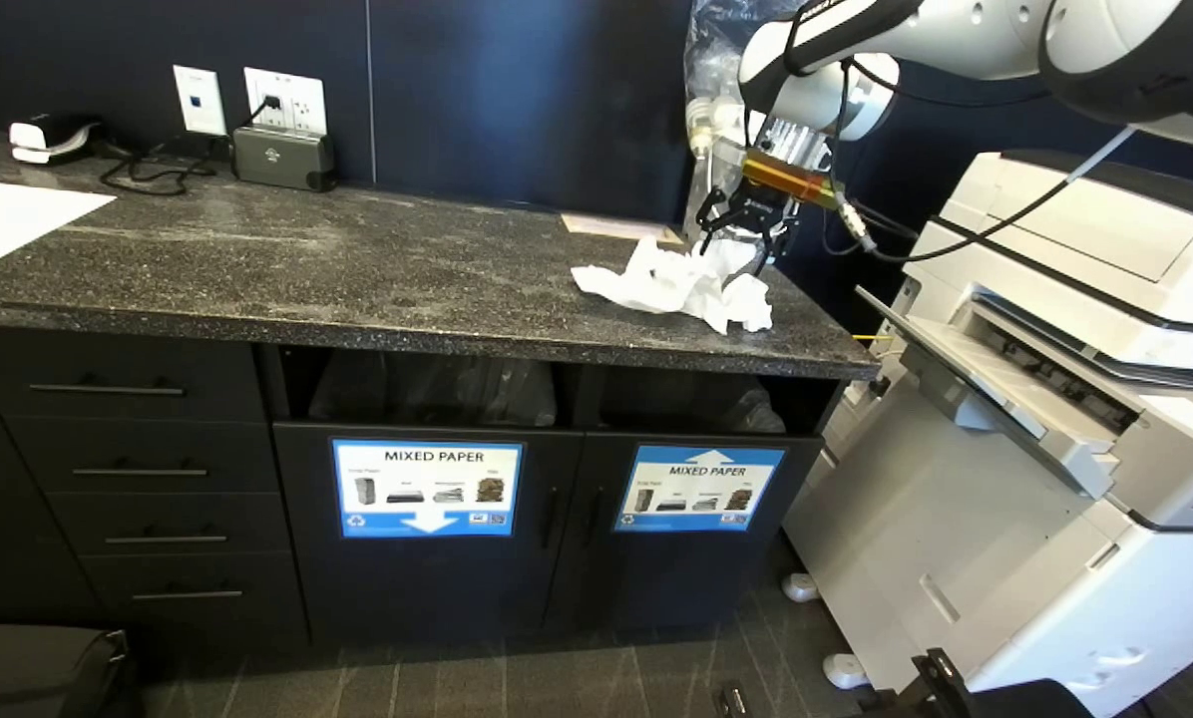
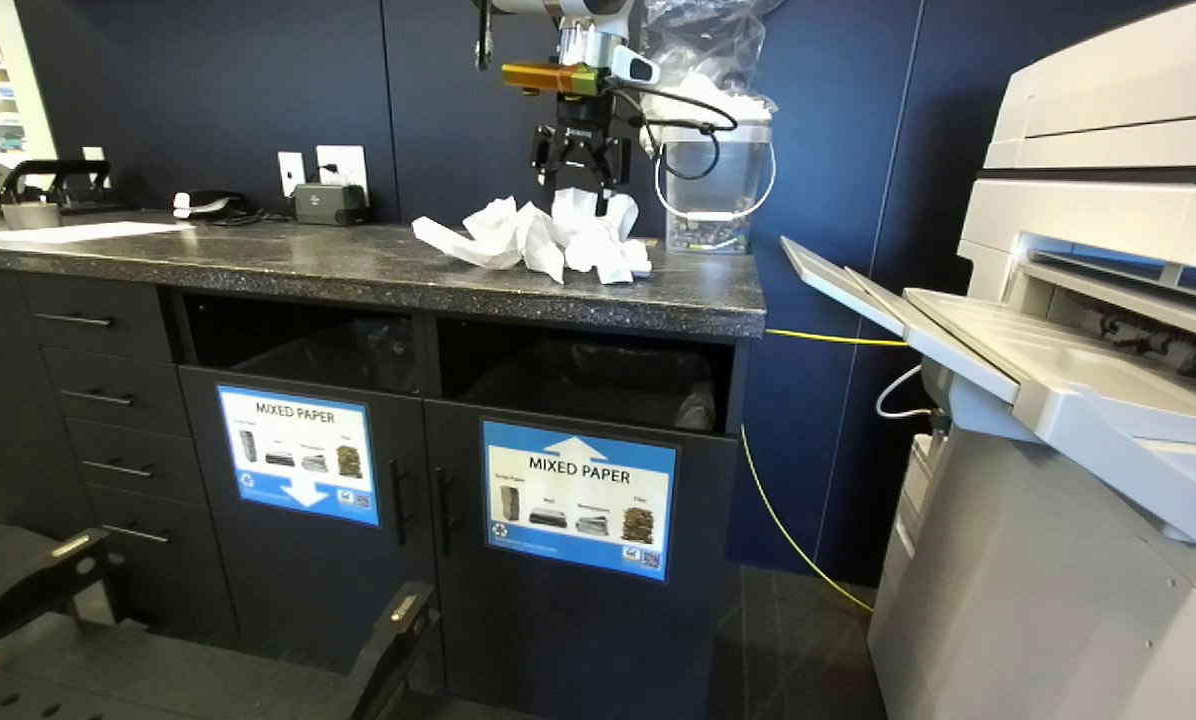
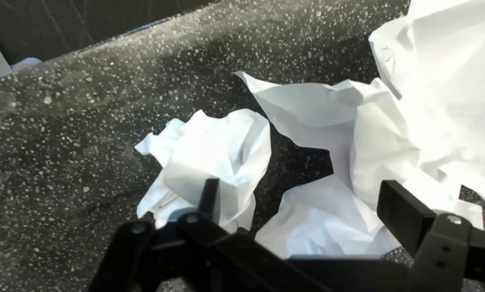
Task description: Put the white piece of paper at the right in the right bin
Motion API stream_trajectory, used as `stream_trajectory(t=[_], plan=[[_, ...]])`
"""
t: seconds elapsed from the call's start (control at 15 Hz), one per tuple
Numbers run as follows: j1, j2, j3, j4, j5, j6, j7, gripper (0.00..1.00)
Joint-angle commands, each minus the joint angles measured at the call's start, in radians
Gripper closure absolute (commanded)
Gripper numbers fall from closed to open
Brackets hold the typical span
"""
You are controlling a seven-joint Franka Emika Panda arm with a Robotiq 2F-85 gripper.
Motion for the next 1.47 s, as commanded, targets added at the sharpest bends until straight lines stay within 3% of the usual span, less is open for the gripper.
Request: stream_trajectory(t=[0.0, 0.33, 0.8, 1.4], plan=[[0.04, 0.035, -0.043, 0.078, -0.052, -0.036, 0.134, 0.0], [0.057, 0.031, -0.07, 0.075, -0.094, -0.053, 0.236, 0.0], [0.034, 0.05, -0.075, 0.077, -0.073, -0.063, 0.281, 0.0], [0.009, 0.142, -0.072, 0.18, -0.06, -0.117, 0.305, 0.0]])
